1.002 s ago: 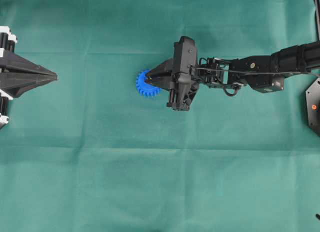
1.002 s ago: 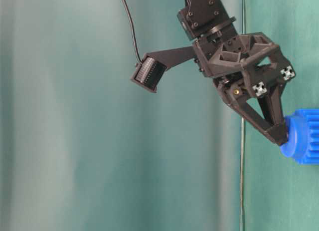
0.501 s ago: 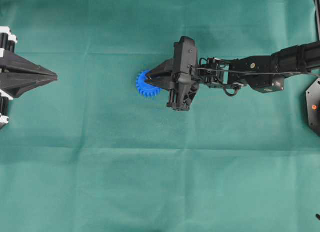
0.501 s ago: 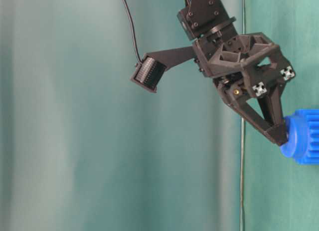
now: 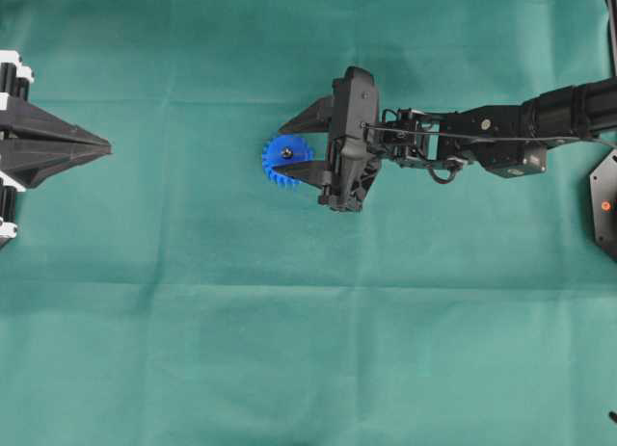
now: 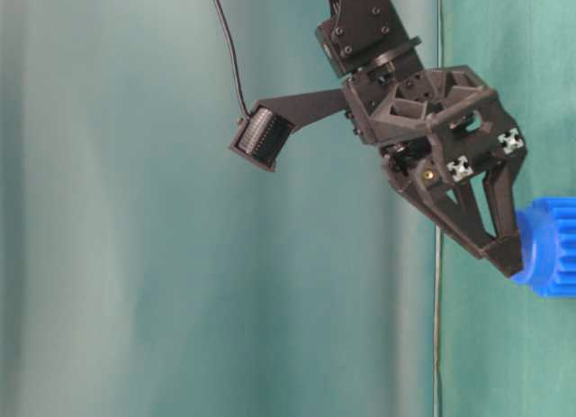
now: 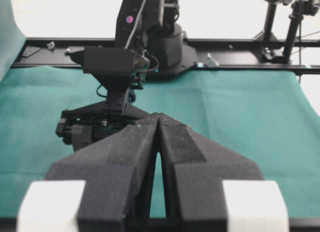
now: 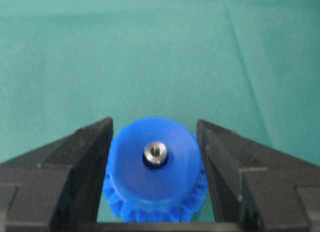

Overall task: Insert the shaft placed at a random location into the center hole of the small gear at another random location.
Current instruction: 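Open the right gripper and withdraw it right from the gear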

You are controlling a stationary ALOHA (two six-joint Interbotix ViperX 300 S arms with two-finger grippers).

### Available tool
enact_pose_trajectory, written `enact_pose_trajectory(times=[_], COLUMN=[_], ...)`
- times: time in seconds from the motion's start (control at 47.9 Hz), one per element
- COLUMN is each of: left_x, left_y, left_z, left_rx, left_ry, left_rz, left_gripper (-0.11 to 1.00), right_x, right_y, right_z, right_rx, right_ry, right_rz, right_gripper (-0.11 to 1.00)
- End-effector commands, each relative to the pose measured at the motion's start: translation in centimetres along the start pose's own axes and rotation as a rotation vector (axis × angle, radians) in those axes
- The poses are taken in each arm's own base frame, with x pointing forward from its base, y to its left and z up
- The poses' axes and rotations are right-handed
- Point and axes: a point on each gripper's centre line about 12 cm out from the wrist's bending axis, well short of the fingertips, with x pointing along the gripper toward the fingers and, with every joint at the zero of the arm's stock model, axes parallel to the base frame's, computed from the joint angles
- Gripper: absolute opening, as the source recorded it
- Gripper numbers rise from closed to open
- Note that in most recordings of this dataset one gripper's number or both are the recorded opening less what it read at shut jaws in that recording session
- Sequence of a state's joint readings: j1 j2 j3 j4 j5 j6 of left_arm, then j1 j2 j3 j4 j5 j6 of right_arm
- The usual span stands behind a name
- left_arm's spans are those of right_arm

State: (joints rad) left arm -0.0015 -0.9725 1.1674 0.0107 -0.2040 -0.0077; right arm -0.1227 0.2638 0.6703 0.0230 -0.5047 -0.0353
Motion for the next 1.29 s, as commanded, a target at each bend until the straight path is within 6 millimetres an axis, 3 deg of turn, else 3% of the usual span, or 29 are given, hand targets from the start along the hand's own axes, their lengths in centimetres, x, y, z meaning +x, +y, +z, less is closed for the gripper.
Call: enact_pose_trajectory(times=[0.0,0.397,0.668,1.065,1.274], left_x=[0.2,0.2,0.2,0.2,0.2], left_y=[0.0,0.0,0.0,0.0,0.0], left_z=[0.5,0.5,0.5,0.4,0.4], left_rx=[0.003,0.003,0.003,0.003,0.003], left_ry=[-0.011,-0.011,-0.006,-0.002,-0.002], left_rz=[-0.002,-0.001,-0.002,-0.002,-0.002], left_gripper=[0.0,0.0,0.0,0.0,0.0], right_x=[-0.8,-3.5,-5.0,-10.9,-12.8], right_y=[0.0,-0.1,-0.1,-0.3,-0.3], right_z=[3.0,6.3,6.0,5.7,5.0], right_rx=[0.008,0.009,0.015,0.038,0.038], right_ry=[-0.08,-0.138,-0.136,-0.184,-0.193], right_rz=[-0.001,-0.001,-0.002,-0.012,-0.012], right_gripper=[0.67,0.67,0.67,0.67,0.67])
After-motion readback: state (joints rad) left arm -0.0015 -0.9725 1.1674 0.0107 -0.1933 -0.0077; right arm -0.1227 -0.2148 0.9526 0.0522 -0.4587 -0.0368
